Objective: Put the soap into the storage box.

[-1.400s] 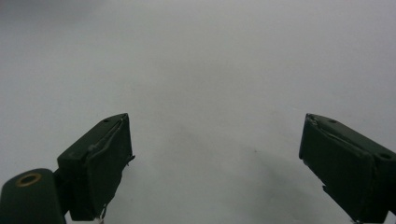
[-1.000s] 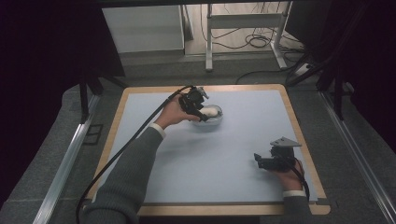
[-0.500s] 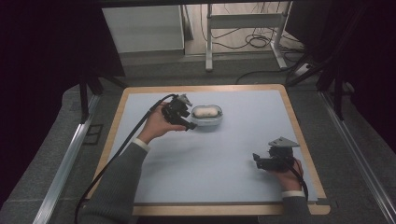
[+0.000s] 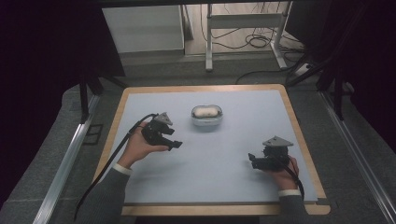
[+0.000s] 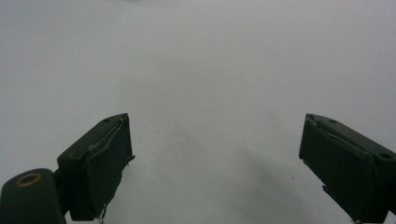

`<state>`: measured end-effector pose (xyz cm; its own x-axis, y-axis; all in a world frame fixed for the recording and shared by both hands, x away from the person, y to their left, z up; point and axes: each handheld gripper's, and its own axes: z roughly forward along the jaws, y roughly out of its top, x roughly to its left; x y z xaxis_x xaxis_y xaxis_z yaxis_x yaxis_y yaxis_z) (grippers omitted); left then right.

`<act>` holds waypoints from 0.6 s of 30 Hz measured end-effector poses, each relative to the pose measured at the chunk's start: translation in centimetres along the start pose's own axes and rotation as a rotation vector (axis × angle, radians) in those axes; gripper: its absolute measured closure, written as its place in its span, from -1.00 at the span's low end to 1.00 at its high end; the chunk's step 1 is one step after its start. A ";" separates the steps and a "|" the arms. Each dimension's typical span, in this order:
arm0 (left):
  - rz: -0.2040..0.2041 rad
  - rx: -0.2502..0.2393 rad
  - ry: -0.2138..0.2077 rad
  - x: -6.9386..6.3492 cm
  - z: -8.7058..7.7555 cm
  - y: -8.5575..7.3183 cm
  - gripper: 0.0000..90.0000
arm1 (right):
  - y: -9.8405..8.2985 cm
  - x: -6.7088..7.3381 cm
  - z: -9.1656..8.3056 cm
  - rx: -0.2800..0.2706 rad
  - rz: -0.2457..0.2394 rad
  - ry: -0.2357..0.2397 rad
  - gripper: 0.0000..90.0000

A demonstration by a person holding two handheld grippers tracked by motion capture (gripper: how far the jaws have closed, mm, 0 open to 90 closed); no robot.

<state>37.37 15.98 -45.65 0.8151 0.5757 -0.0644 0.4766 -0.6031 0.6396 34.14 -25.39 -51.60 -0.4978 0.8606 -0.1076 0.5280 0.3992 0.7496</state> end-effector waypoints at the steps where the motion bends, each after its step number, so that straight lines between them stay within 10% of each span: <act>1: -0.012 -0.003 0.005 -0.2 -0.1 -1.1 -0.23 | 0.0 0.1 0.1 -0.001 0.000 -0.002 -0.80; 18: -0.171 -0.025 0.089 -1.0 -0.7 -10.3 -0.27 | 0.0 0.6 0.3 0.014 -0.013 -0.002 -0.80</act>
<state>31.39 22.05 -51.62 0.6900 0.7159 -0.1062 0.5964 -0.4793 0.6438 34.11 -24.77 -51.86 -0.5033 0.8558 -0.1191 0.5309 0.4150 0.7389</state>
